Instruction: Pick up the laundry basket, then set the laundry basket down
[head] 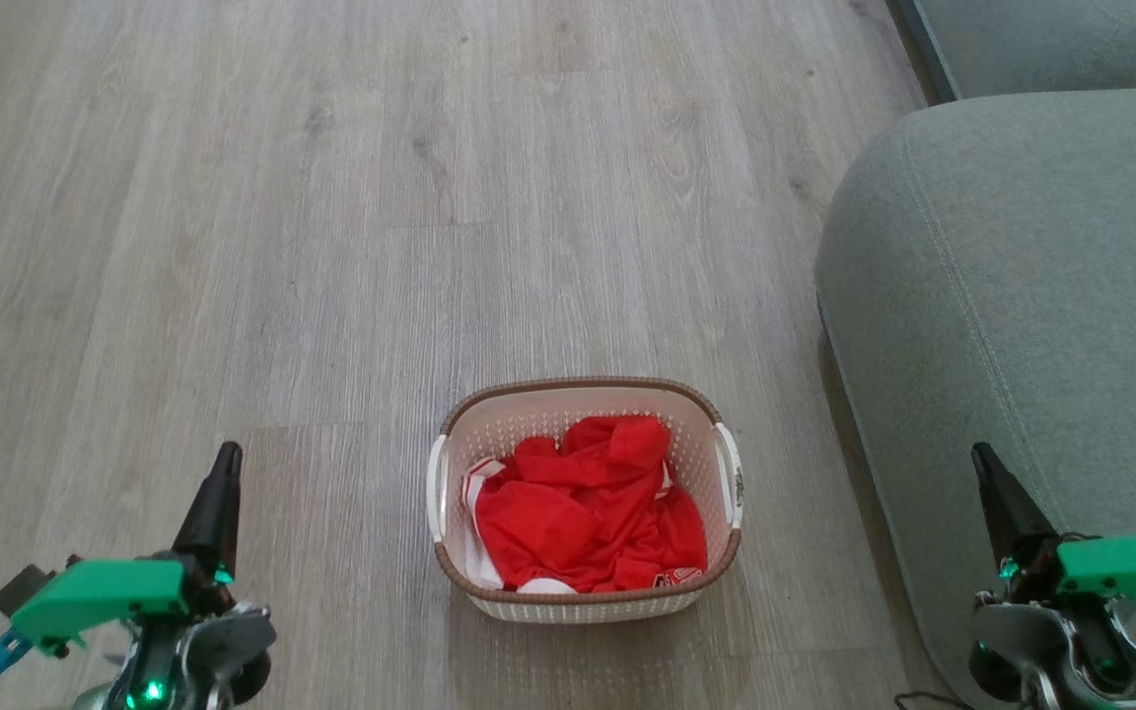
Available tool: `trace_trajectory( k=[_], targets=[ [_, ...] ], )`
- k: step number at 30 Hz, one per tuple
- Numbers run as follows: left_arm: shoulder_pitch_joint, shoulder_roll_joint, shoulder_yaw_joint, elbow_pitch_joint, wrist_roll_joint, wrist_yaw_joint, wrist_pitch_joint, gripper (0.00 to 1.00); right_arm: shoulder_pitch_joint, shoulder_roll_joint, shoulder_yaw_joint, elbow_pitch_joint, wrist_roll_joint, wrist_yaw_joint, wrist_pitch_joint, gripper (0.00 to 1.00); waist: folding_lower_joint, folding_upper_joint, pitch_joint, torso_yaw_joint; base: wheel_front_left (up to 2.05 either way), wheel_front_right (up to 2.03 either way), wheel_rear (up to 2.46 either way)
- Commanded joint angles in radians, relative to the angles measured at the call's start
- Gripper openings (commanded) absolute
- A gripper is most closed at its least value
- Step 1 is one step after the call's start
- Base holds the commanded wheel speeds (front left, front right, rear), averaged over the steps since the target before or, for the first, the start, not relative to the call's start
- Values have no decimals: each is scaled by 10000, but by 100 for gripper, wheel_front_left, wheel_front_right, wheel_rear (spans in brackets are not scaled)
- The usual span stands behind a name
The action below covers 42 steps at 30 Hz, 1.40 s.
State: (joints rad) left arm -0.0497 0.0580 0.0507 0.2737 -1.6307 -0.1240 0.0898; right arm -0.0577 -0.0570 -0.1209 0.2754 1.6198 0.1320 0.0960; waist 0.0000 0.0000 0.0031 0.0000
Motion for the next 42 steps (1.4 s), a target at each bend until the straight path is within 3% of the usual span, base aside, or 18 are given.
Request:
trace_trajectory(
  k=[1,42],
  targets=[
    [-565,75,421,-294,48,-67,66,0,-492,-16,182,-313,-21,-13,83,0,0,0,0,0,0,0,0],
    [-573,10,514,-290,125,-67,140,0,-497,22,127,-310,-66,-13,127,0,0,0,0,0,0,0,0]
  ],
)
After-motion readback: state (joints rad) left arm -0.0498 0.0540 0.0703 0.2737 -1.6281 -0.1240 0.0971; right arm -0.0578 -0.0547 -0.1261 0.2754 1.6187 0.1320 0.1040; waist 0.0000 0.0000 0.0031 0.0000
